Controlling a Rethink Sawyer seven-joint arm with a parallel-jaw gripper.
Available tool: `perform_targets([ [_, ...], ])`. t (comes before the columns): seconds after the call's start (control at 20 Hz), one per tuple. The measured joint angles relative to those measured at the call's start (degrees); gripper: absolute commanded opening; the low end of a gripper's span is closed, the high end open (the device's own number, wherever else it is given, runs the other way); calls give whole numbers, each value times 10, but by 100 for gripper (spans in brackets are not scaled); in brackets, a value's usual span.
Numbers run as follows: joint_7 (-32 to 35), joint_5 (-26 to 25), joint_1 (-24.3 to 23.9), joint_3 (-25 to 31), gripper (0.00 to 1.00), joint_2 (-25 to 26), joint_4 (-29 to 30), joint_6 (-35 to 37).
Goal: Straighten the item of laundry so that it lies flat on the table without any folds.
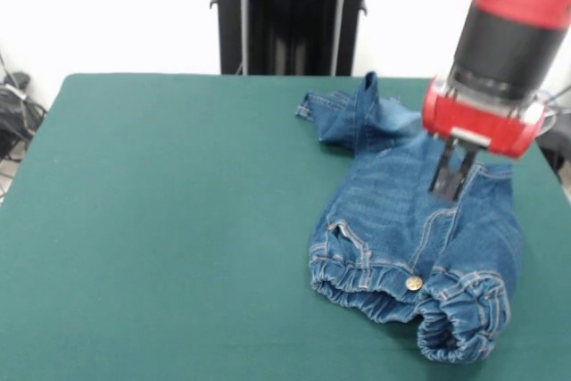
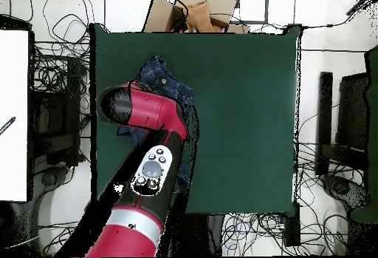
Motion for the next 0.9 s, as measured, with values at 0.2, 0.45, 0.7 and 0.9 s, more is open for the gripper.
perform_targets([
  [0.2, 0, 3, -2, 0, 0, -28, 11, 2],
  [0.45, 0, 4, -6, 0, 0, -35, 17, 2],
  [0.7, 0, 4, -10, 0, 0, -25, 19, 2],
  [0.9, 0, 4, -13, 0, 0, -12, 19, 2],
])
